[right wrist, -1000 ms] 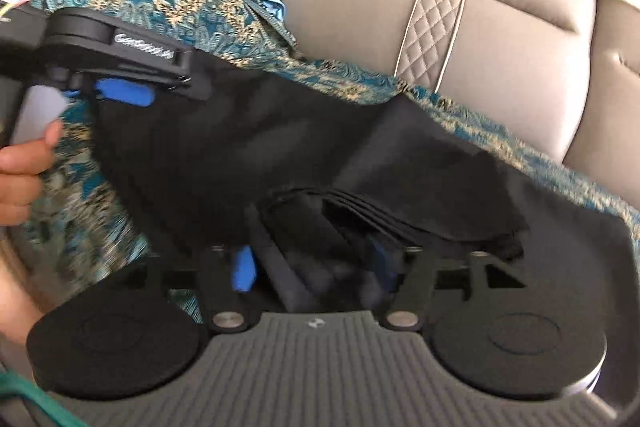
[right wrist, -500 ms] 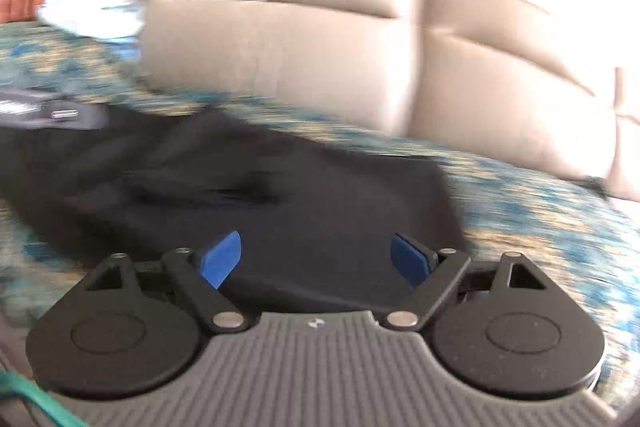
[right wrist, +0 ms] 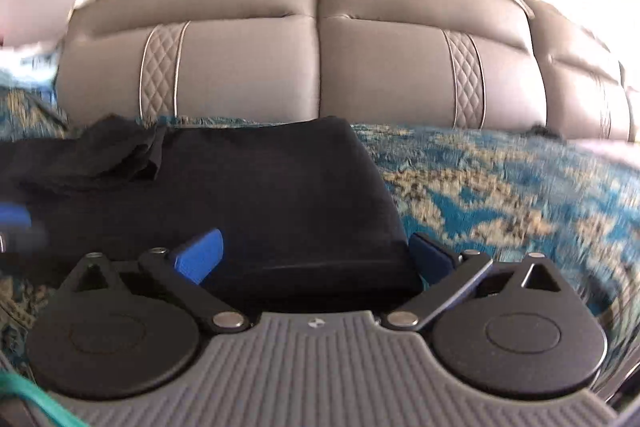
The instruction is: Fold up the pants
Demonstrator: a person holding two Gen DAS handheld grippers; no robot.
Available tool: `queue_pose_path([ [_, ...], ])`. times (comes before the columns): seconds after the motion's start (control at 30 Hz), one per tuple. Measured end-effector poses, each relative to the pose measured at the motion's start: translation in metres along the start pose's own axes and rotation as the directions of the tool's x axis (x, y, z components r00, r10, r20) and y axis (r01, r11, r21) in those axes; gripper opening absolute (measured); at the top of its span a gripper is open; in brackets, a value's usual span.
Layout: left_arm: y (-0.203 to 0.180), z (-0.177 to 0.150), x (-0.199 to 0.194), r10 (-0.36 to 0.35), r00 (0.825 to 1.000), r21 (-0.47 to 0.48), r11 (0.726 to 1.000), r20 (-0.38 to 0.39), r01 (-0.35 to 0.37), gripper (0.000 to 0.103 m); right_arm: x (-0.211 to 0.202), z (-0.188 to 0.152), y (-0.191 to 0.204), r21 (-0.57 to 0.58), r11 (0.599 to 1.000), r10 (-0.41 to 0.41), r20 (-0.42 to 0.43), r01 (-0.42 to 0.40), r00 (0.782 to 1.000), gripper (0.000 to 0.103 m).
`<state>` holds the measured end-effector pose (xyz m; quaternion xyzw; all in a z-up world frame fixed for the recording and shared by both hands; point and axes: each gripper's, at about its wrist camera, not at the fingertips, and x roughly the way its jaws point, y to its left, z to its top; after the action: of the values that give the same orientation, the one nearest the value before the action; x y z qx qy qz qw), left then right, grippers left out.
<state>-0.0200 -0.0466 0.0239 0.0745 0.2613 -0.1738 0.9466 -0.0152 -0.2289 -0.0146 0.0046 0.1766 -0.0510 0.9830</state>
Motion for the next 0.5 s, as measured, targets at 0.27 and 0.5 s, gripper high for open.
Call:
queue_pose_path([
  [0.27,0.006,0.029,-0.009,-0.002,0.999,-0.109,0.994,-0.039,-0.002,0.028,0.000,-0.007,0.001,-0.015,1.000,0.006,0.046,-0.005,0.999,0.103],
  [0.5,-0.023,0.061,0.059,-0.093,0.987,-0.068,0.994,-0.134,0.084,0.026,0.001,-0.006,0.000,-0.009,1.000,0.010,0.050,-0.010,0.999,0.103],
])
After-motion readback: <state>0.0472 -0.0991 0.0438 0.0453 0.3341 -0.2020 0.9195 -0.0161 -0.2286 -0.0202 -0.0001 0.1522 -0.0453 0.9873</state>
